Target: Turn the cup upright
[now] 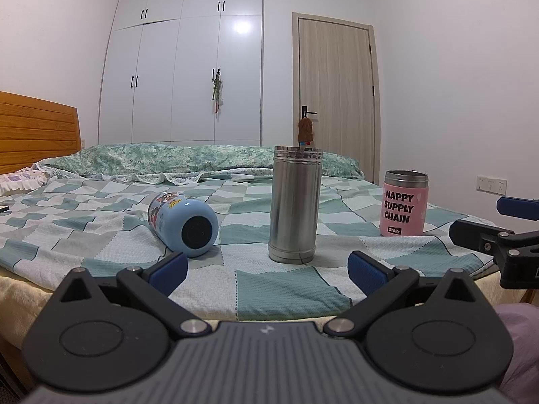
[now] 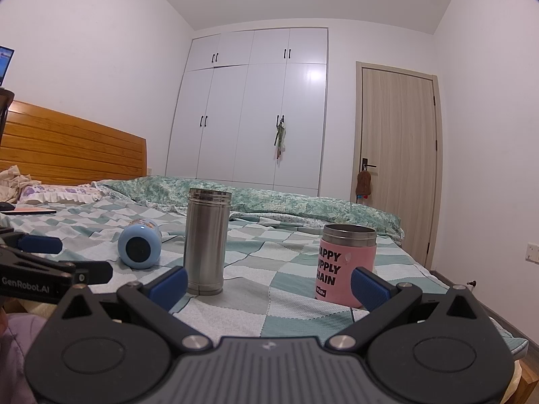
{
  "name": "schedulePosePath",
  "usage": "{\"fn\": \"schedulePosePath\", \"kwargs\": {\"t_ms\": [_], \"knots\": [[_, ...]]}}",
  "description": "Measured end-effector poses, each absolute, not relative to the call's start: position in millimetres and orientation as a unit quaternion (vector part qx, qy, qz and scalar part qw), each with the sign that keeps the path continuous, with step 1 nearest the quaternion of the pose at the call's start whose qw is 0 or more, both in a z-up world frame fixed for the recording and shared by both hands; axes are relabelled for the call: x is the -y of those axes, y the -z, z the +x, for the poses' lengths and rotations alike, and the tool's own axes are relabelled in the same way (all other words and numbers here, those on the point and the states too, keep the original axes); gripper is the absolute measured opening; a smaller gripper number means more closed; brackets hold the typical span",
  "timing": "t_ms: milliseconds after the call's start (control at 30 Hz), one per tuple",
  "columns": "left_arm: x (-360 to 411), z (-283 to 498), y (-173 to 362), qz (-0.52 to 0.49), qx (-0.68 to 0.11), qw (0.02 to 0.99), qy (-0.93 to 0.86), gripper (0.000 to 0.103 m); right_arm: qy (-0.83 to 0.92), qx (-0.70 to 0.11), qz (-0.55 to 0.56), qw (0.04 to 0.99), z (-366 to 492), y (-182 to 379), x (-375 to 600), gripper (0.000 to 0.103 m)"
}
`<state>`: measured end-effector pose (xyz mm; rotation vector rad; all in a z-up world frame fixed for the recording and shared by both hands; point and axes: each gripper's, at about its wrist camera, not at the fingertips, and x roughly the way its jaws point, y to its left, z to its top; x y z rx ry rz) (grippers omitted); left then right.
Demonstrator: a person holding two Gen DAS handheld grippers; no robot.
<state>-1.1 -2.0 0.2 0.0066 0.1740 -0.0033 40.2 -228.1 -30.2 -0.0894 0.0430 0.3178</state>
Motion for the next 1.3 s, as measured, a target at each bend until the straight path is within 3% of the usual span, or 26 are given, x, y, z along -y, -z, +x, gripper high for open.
{"fn": "schedulePosePath", "kwargs": {"t_ms": [1300], "knots": [[-3.1,0.8,-2.7,-0.006,-0.091,0.996,0.003,0.103,-0.17,-0.032,-0.05,0.984,44.4,26.4,224.2,0.103]]}}
